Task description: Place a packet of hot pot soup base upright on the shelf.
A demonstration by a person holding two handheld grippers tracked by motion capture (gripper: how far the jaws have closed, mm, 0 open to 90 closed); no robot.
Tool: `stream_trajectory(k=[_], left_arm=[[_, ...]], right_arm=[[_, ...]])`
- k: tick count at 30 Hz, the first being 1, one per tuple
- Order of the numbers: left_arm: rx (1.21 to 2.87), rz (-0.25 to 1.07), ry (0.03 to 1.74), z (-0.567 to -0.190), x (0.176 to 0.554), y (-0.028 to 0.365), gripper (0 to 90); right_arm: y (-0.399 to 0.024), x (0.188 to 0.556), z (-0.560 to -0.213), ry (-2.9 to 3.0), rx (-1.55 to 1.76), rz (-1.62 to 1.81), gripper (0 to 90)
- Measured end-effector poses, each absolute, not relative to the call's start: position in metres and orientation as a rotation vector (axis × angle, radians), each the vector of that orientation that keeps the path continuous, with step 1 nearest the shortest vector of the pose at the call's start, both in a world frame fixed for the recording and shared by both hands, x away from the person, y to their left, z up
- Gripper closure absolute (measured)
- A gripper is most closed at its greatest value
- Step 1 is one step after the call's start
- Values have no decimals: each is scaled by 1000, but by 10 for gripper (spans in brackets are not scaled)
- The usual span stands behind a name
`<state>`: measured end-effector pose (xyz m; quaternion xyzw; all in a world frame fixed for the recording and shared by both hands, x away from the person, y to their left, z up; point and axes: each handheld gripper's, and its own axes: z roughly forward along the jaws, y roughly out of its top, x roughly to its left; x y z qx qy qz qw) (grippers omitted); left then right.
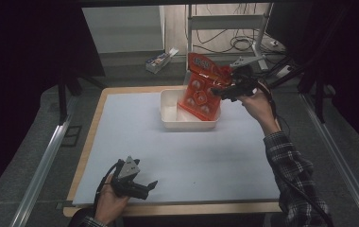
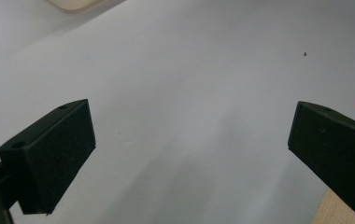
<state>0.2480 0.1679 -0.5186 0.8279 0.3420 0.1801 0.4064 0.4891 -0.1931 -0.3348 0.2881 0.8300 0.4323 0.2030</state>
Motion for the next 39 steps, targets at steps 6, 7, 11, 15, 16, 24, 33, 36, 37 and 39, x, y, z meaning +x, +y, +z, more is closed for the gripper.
stream_trajectory(k=[6, 7, 11, 15, 16, 24, 33, 36, 37, 39], left_arm=[[2101, 466, 860, -518, 247, 167, 7], [2103, 468, 861, -518, 247, 167, 7], [2104, 468, 864, -518, 247, 167, 7], [2107, 470, 865, -518, 247, 167, 7], [2099, 468, 869, -518, 247, 166, 7], [2110, 472, 864, -518, 247, 165, 8], [2128, 491, 859, -519, 246, 164, 11], [2129, 493, 859, -519, 246, 164, 11], [2129, 494, 859, -519, 246, 164, 11], [2129, 494, 859, -519, 246, 164, 12]], right_arm=[[-193, 480, -343, 2325, 804, 1213, 20], [-193, 479, -344, 2326, 807, 1211, 20], [-194, 472, -351, 2334, 818, 1216, 20], [-197, 465, -357, 2335, 826, 1235, 20], [-197, 463, -358, 2334, 828, 1238, 20], [-204, 446, -370, 2335, 832, 1243, 20], [-207, 424, -385, 2330, 814, 1249, 0], [-208, 418, -390, 2331, 810, 1271, 0], [-208, 416, -391, 2332, 804, 1274, 0], [-209, 414, -393, 2337, 801, 1273, 0]])
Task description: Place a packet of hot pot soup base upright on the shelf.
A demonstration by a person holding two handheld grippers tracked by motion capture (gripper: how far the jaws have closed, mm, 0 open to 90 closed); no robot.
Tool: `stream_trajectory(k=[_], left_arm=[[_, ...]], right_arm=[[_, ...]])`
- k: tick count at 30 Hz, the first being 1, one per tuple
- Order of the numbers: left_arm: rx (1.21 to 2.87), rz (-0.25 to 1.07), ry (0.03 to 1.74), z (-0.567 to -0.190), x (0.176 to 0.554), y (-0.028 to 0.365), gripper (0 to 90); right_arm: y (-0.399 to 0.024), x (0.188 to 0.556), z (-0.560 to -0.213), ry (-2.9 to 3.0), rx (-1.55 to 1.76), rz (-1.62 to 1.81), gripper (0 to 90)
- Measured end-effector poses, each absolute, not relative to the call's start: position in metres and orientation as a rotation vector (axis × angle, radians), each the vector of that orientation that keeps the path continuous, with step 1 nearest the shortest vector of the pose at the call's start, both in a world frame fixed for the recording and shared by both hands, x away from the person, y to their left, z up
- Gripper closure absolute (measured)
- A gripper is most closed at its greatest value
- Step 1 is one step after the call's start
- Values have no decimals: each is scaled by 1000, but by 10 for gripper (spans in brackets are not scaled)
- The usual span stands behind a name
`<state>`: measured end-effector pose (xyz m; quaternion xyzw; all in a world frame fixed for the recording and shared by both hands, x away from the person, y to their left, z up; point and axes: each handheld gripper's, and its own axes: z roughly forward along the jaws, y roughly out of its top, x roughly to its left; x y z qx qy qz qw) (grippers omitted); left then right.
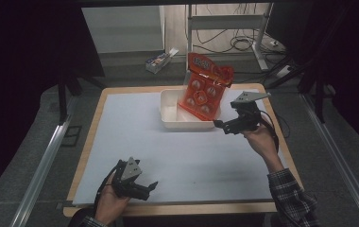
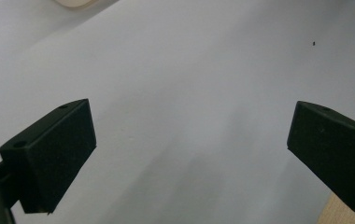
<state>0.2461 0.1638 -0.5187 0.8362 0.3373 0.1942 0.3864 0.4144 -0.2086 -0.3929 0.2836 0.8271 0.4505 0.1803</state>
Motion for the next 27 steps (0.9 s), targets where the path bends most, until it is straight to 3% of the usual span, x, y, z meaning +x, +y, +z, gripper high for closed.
stream_trajectory(k=[27], left_arm=[[2149, 529, 850, -518, 244, 162, 18]], right_arm=[[-204, 372, -425, 2385, 747, 1256, 0]])
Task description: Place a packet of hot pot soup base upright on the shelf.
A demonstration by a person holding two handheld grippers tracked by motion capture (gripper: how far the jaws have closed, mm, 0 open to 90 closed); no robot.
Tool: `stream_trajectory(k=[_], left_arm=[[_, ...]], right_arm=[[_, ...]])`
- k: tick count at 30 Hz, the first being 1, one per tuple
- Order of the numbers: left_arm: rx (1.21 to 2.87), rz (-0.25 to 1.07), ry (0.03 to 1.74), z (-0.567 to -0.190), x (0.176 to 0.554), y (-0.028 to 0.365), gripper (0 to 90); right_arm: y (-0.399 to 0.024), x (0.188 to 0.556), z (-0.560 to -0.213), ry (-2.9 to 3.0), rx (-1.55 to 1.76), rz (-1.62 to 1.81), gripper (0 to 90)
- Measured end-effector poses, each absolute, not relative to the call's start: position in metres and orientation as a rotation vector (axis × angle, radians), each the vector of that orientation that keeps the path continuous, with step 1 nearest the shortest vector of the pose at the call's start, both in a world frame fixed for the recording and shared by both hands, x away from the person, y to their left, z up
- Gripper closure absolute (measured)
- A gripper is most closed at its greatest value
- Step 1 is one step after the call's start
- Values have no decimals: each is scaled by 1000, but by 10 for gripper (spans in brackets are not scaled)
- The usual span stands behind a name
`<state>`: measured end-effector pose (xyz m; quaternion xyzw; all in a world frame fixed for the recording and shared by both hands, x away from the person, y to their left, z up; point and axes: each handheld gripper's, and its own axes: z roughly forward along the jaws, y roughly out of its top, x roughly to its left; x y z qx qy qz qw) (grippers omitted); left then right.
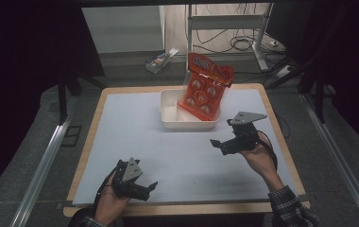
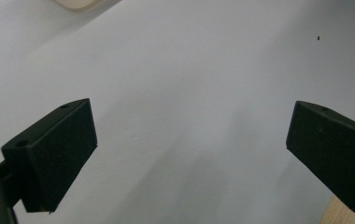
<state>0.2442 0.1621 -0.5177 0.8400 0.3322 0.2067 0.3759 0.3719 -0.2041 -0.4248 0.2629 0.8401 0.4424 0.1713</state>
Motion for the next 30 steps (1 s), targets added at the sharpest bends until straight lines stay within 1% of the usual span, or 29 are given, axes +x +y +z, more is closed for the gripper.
stream_trajectory(k=[12, 30], left_arm=[[2157, 534, 848, -518, 244, 162, 18], [2160, 542, 850, -517, 244, 162, 17]], right_arm=[[-199, 356, -434, 2419, 727, 1243, 0], [-206, 329, -445, 2417, 701, 1224, 0]])
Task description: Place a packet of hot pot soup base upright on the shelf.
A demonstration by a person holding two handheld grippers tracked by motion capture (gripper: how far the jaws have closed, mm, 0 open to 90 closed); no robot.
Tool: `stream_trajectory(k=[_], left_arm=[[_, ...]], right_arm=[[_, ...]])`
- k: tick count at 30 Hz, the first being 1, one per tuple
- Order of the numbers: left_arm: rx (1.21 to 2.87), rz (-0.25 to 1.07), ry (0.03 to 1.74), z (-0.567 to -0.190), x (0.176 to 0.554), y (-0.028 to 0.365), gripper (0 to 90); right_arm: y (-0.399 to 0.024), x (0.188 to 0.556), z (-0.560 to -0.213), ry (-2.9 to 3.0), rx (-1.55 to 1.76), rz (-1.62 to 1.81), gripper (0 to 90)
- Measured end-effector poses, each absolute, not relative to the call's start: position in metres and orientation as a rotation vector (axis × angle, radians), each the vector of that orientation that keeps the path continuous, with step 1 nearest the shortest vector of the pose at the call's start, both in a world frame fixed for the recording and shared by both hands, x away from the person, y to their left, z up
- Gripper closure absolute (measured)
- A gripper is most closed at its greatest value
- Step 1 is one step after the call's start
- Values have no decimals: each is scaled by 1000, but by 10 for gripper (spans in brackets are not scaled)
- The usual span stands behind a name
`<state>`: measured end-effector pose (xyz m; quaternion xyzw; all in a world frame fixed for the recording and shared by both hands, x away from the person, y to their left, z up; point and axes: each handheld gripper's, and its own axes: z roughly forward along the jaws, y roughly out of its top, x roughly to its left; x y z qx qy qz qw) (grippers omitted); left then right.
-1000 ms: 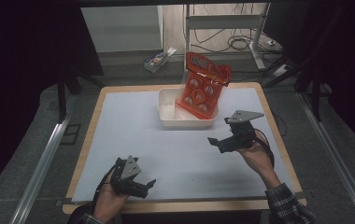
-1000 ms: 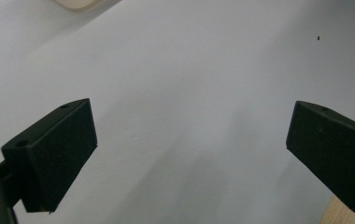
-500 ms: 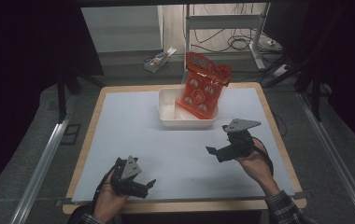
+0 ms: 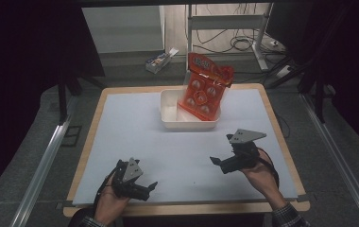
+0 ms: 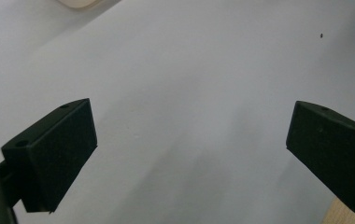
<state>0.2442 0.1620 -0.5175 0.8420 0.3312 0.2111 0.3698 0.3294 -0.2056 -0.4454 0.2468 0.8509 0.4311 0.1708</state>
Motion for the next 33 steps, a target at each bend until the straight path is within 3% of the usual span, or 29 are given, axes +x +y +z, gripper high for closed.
stream_trajectory(k=[33], left_arm=[[2191, 551, 842, -520, 244, 159, 17]], right_arm=[[-241, 302, -486, 2427, 796, 1141, 0]])
